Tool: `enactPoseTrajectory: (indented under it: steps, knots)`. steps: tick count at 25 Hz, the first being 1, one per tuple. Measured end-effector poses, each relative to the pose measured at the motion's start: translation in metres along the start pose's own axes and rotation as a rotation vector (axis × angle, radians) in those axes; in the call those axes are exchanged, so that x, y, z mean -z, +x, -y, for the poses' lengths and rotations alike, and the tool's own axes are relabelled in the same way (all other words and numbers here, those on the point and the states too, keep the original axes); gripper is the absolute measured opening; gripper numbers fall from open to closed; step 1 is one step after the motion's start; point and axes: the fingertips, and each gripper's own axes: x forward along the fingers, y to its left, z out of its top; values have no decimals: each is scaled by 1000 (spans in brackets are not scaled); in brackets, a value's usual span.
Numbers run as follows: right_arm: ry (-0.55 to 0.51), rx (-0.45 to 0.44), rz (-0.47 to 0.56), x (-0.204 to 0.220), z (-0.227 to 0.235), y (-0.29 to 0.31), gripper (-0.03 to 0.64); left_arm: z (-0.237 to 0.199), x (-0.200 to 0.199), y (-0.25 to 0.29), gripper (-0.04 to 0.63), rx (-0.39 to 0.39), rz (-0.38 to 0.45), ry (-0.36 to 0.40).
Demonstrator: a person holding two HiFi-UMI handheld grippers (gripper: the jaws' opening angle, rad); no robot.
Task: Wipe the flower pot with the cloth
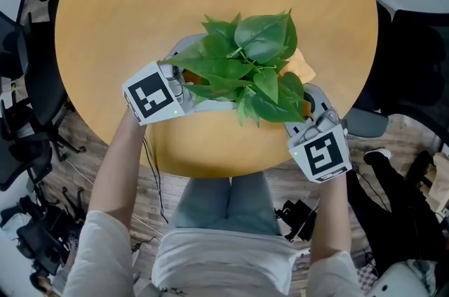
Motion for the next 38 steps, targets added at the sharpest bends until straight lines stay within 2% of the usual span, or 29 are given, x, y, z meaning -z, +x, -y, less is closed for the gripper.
enactPoseTrajectory:
  steps: [6, 13, 23, 31, 38]
  knots:
    - [5, 3, 1, 0, 1, -1, 43, -4, -3, 4, 477, 8, 16, 14]
    - [23, 61, 1, -1, 16, -2, 43, -1, 0, 6, 476, -12, 6, 20]
    - [17, 76, -6, -3, 17, -1, 43, -1, -3, 10, 476, -175, 36, 11]
    - [18, 77, -10, -3, 14, -3, 43, -5, -5, 12, 472, -305, 28, -43]
    - [16, 62, -9, -1, -1, -2, 44, -9, -4, 14, 472, -460, 45, -116]
